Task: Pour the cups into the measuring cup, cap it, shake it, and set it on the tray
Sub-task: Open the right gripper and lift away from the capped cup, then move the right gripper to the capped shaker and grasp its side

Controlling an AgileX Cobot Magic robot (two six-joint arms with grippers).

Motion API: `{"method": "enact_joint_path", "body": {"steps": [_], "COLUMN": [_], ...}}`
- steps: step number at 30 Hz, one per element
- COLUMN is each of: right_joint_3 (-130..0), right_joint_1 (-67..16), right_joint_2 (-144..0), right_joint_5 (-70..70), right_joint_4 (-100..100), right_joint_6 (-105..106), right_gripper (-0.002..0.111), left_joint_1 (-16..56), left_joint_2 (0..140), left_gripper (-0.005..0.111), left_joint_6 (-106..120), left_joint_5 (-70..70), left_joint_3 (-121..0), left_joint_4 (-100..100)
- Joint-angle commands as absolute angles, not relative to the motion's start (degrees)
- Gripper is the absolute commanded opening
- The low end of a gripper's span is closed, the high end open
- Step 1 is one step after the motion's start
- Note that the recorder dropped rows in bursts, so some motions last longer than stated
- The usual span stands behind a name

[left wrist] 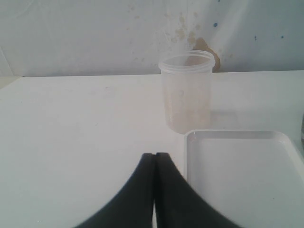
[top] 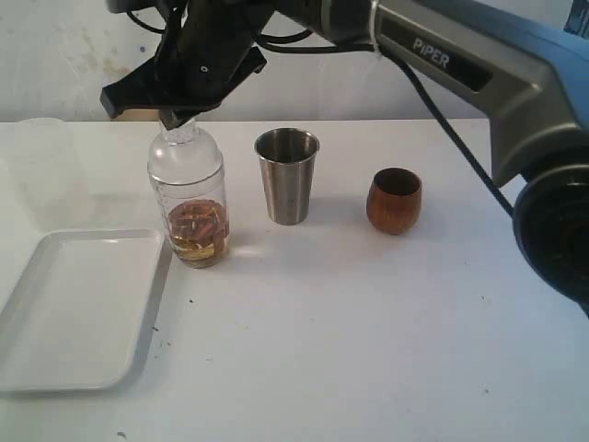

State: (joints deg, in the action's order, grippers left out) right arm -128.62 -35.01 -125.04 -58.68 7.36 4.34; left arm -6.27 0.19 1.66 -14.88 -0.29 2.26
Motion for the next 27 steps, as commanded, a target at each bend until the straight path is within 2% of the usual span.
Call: {"method": "enact_joint_path", "body": {"steps": [1,10,15,21,27], "right_joint_3": [-128.46,-128.46,-122.62,-105.33,-76.97], "right_joint_1": [-34.92,-34.92,-34.92,-34.92,-36.13], "right_joint_2": [-122.62,-115.56,-109.21,-99.11,-86.25], "right_joint_5": [-58.27,-57.28,-49.26,-38.27,-10.4], "right_joint_4": [6.14,5.72,5.31,5.53,7.05], "right_joint_6": [4.95,4.71,4.98,5.18,4.71], "right_gripper": [0.0,0.0,0.0,0.0,0.0], "left_joint_1": [-6.22,-6.22,-6.22,-6.22,-6.22], "left_joint_2": [0.0,0.0,0.0,0.0,0.0], "left_gripper": [0.0,0.0,0.0,0.0,0.0], "left_joint_6": [1.58,1.58,1.58,1.58,1.58], "left_joint_5": [-14.19,-14.19,-14.19,-14.19,-14.19], "left_joint_3": [0.0,0.0,0.0,0.0,0.0], "left_joint_4": [2.56,2.56,2.56,2.56,2.56]}}
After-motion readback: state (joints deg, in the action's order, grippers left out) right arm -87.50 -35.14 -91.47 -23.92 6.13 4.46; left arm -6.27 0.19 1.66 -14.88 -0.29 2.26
